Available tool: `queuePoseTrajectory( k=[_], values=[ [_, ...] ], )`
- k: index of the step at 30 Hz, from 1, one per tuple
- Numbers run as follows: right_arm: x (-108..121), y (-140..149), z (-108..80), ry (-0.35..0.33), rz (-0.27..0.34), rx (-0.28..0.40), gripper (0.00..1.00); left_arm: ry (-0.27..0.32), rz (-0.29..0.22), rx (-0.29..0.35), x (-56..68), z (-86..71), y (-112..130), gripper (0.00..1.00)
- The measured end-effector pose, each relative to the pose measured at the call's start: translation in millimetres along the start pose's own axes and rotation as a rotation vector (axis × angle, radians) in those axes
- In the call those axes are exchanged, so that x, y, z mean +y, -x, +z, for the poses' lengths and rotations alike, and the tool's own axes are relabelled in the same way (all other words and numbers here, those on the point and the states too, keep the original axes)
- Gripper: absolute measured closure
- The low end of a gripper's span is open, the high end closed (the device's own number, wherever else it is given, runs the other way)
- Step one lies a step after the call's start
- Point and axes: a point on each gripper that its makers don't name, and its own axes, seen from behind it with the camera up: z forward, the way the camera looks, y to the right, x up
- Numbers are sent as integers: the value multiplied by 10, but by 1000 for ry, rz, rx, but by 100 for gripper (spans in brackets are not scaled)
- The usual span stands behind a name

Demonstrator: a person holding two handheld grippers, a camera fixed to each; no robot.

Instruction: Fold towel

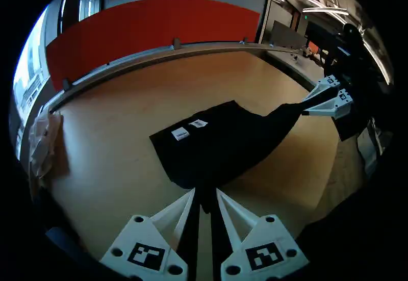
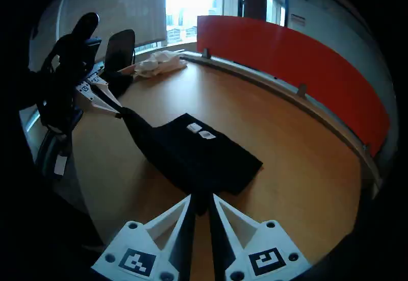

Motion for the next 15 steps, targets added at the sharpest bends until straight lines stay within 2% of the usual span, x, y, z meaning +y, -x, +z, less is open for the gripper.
queuePoseTrajectory(
  k=[15],
  values=[
    [-75, -88, -177, -15, -19, 2, 84, 6, -12, -3, 65, -176, -29, 87]
  ],
)
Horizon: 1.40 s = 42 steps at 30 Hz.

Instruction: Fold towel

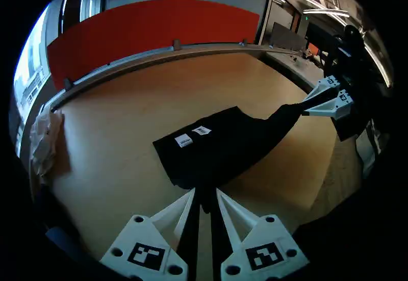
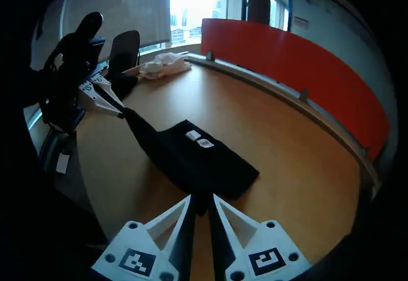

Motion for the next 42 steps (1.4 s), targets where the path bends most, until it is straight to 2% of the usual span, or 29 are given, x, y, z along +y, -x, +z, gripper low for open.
queuePoseTrajectory(
  k=[8, 15, 23, 32, 42],
  values=[
    [-11, -6, 22, -6, -7, -4, 84, -1, -11, -8, 5, -12, 34, 87],
    [67, -24, 75, 3, -10, -13, 84, -1, -23, -9, -16, 60, 0, 87],
    [215, -15, 199, 5, -5, -32, 84, -7, -32, -8, -134, 230, -128, 87],
    [463, -1, 401, 16, 6, -58, 84, 0, -77, -20, -272, 467, -245, 87],
    [669, 36, 613, 21, 6, -83, 84, -15, -60, -49, -398, 708, -264, 87]
  ],
)
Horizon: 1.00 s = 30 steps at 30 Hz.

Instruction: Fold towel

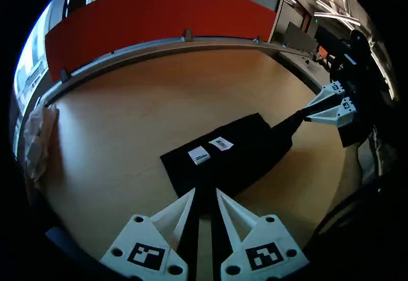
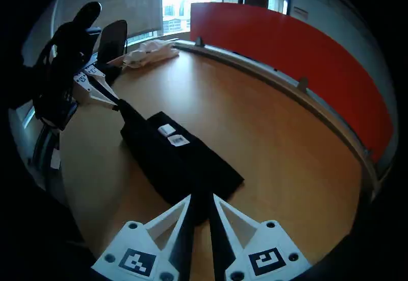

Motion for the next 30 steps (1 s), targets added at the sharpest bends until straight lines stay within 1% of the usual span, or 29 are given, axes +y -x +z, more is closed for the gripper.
queuePoseTrajectory(
  k=[11, 21, 30],
  values=[
    [121, 113, 233, 1, 23, -41, 84, -9, -10, -31, -83, 222, 39, 87],
    [222, 226, 451, 15, 44, -84, 83, -38, 7, -56, -193, 475, 73, 87],
    [315, 280, 590, 40, 55, -106, 82, -58, 10, -67, -275, 657, 96, 86]
  ],
)
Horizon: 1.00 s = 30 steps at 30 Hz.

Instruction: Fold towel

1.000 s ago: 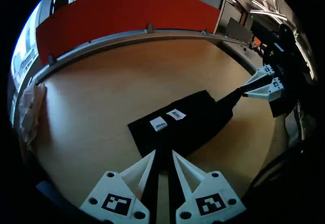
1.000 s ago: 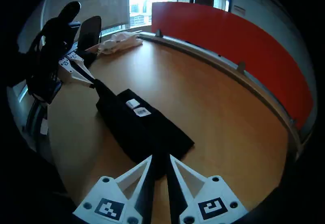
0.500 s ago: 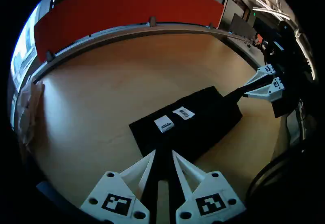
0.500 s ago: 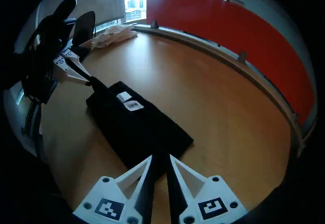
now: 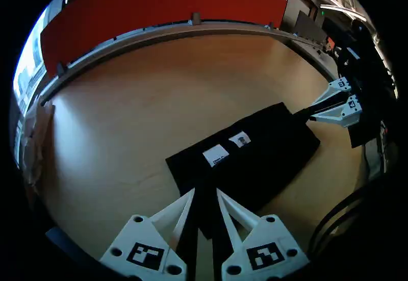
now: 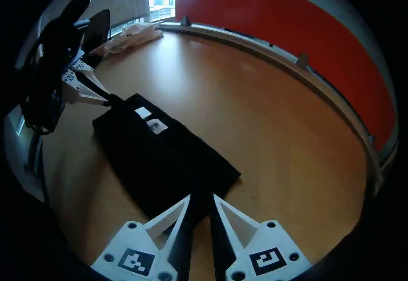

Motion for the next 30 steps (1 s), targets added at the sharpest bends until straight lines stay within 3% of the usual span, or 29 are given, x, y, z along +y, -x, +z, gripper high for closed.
queuePoseTrajectory(
  k=[12, 20, 26, 30],
  values=[
    [89, 49, 144, 44, 8, -22, 78, -19, 4, 25, -110, 144, -50, 76],
    [197, 25, 217, 85, 10, -23, 67, -49, 39, 13, -208, 221, -39, 62],
    [230, 2, 233, 96, 10, -22, 58, -66, 47, 6, -258, 264, -34, 62],
    [249, -4, 237, 103, 14, -23, 50, -71, 45, 9, -269, 262, -45, 43]
  ],
)
